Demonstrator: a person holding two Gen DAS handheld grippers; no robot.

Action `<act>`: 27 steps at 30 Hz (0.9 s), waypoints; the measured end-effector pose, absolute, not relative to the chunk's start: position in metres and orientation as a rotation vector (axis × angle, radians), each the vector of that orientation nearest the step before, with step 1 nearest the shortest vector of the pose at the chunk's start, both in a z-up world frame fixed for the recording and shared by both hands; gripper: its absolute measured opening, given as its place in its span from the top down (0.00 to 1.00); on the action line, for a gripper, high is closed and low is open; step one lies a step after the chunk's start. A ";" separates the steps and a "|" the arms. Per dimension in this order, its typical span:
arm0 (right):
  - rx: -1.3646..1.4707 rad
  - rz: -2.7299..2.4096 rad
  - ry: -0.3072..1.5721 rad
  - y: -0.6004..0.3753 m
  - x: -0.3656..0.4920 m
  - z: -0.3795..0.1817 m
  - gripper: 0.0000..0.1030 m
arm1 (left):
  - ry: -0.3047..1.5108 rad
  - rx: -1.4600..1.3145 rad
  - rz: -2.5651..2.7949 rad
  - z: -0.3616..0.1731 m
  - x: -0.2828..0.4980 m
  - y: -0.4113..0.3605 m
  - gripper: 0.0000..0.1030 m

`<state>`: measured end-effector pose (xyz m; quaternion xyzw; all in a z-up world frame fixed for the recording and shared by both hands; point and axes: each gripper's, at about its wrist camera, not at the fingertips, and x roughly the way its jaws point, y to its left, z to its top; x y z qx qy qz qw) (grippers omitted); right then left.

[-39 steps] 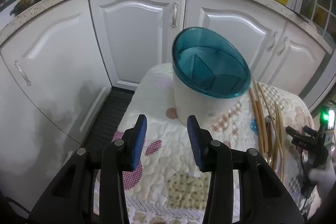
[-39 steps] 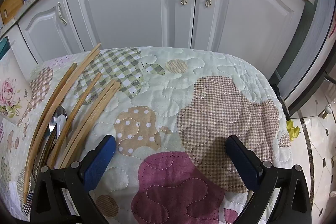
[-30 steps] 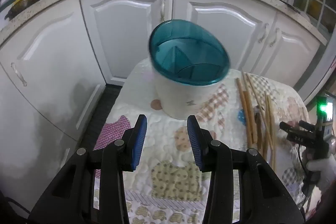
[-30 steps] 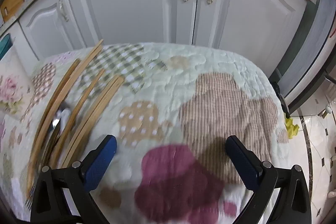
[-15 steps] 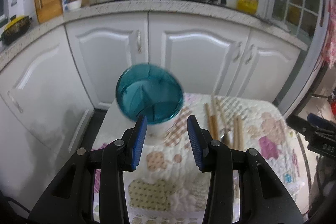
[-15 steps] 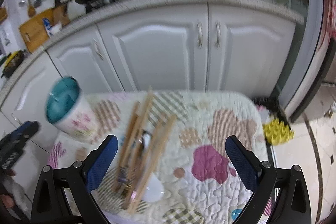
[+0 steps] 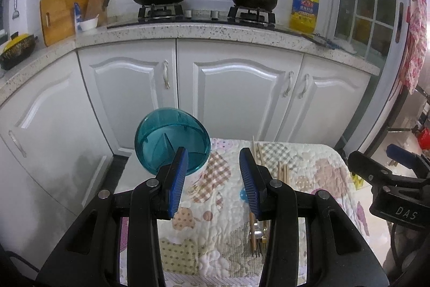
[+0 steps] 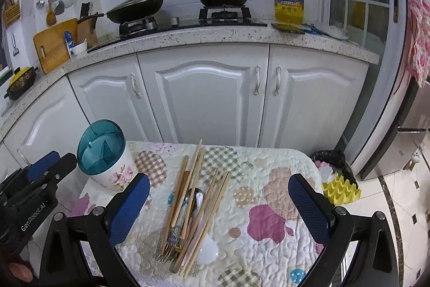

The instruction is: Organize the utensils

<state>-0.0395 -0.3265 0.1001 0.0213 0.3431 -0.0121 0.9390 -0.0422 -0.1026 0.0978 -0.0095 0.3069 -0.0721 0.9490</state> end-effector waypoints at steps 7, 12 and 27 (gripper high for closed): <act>0.032 -0.031 0.684 -0.324 -0.042 0.104 0.01 | 0.613 -0.013 -0.146 0.100 -0.046 -0.099 0.62; 0.018 -0.037 0.675 -0.323 -0.044 0.104 0.01 | 0.620 -0.013 -0.151 0.098 -0.046 -0.100 0.62; 0.021 -0.028 0.703 -0.319 -0.038 0.101 0.01 | 0.628 -0.018 -0.151 0.094 -0.047 -0.097 0.62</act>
